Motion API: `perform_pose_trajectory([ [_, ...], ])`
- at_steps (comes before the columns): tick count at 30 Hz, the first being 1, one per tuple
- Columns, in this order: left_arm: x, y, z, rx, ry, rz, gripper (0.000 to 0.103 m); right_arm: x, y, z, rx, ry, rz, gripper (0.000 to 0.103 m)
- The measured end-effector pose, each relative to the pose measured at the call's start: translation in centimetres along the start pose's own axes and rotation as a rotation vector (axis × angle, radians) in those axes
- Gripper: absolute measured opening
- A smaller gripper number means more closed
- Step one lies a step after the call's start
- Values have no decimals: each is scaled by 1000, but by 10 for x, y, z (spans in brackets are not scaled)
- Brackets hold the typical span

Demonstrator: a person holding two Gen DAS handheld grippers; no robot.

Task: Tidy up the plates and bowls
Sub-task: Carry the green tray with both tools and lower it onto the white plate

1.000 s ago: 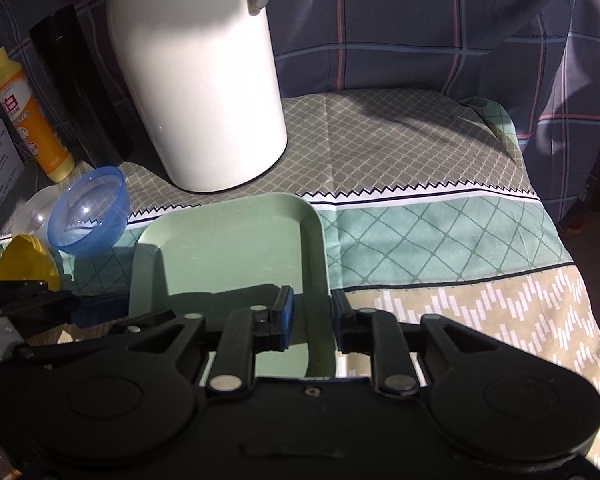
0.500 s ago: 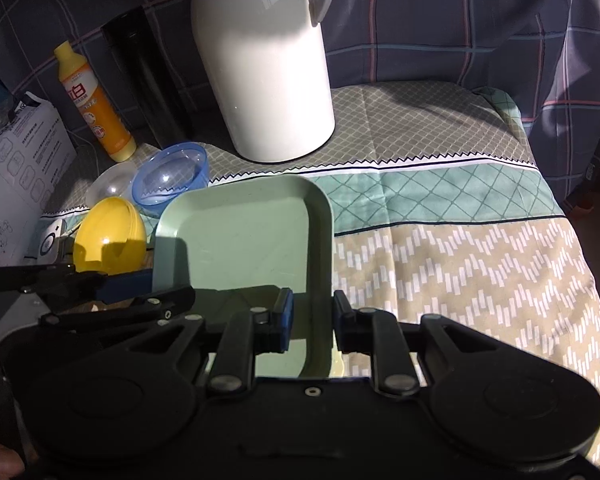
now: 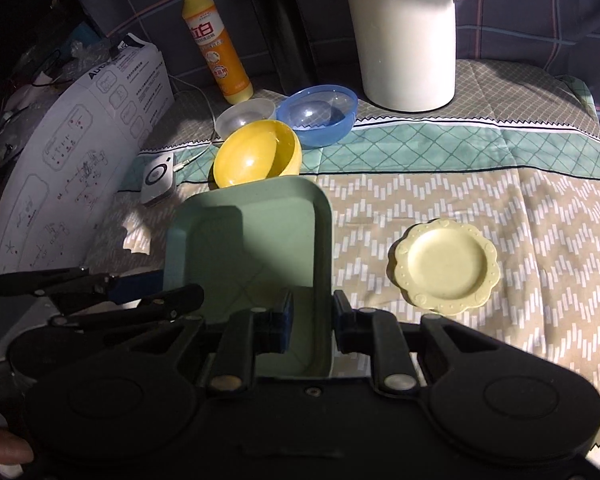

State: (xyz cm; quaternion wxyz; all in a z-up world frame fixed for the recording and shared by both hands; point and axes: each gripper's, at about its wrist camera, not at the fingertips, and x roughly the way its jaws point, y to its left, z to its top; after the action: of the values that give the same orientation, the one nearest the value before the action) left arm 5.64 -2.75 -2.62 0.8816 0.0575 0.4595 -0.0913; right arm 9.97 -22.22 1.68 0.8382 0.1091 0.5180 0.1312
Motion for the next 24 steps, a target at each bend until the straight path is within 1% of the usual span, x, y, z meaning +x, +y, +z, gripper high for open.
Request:
perform_pose_trajectory([
  [6, -13, 43, -33, -66, 30, 45, 28, 20, 51, -13, -32, 74, 62, 21],
  [14, -17, 96, -61, -174, 83, 84, 28, 42, 110, -22, -107, 157, 110, 21],
  [19, -17, 115, -71, -212, 102, 98, 28, 57, 136, -28, -140, 213, 113, 20],
  [24, -12, 124, -75, -223, 117, 109, 28, 73, 145, -34, -156, 254, 101, 20],
])
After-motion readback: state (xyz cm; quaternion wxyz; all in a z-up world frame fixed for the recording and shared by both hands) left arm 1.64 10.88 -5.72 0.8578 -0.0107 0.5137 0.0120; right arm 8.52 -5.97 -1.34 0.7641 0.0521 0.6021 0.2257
